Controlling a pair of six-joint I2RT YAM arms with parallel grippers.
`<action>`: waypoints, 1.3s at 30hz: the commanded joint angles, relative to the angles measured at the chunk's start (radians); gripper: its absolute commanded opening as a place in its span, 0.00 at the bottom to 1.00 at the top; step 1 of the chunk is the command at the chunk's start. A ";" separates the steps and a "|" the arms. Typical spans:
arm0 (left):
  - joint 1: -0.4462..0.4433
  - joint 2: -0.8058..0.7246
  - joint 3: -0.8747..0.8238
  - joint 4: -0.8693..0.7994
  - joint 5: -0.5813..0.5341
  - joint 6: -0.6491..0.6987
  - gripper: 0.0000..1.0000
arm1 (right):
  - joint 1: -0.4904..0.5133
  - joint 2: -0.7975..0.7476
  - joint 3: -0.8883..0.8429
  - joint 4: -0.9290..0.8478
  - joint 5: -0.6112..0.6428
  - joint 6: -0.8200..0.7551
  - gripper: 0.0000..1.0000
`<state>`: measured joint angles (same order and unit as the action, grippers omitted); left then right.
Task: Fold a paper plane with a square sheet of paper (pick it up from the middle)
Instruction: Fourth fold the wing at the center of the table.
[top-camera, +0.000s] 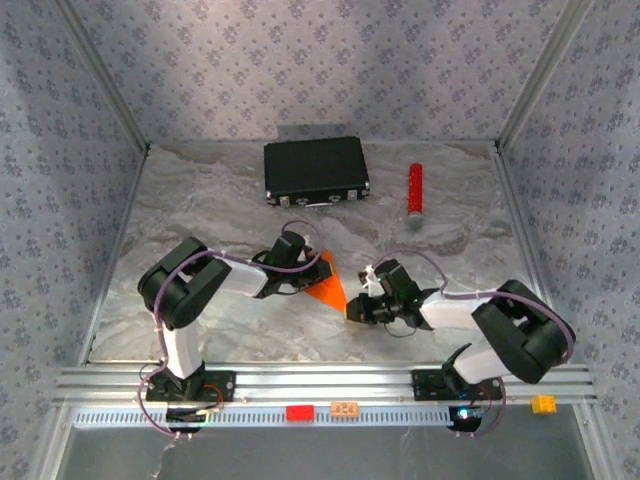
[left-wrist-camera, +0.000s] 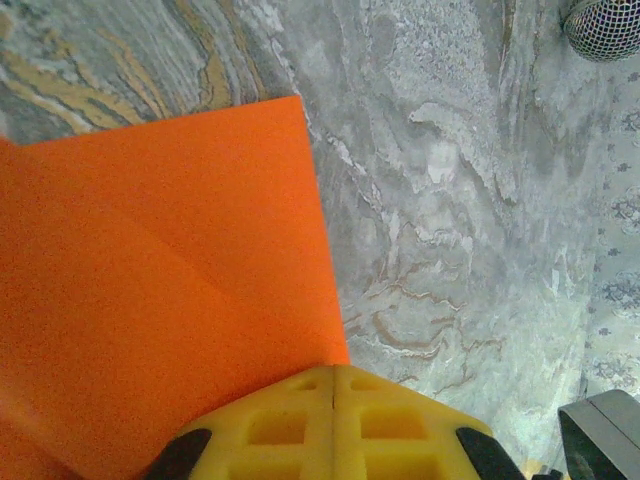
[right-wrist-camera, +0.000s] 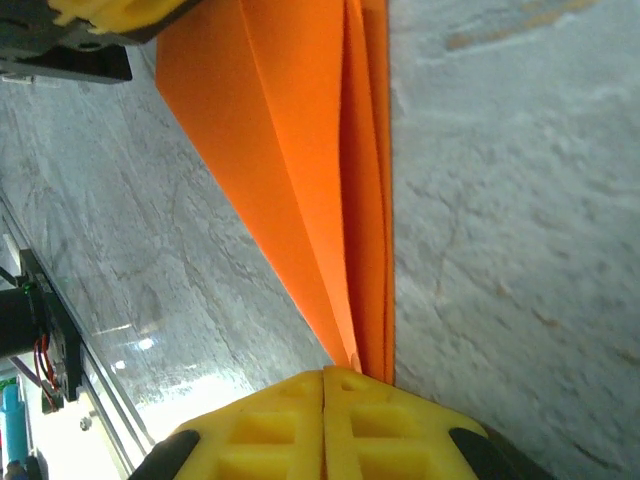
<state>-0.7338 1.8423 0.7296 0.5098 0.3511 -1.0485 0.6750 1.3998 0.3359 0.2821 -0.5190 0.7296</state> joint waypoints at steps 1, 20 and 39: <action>0.015 0.040 -0.033 -0.057 -0.046 0.010 0.04 | -0.007 -0.017 -0.070 -0.133 0.037 0.028 0.10; 0.010 0.042 -0.030 -0.045 -0.039 0.010 0.04 | -0.011 0.005 0.252 -0.193 0.013 -0.009 0.09; 0.011 0.040 -0.025 -0.053 -0.034 0.016 0.04 | -0.020 0.278 0.311 -0.171 0.048 0.000 0.08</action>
<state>-0.7322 1.8462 0.7238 0.5289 0.3515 -1.0481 0.6647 1.6630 0.6880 0.1162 -0.4877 0.7326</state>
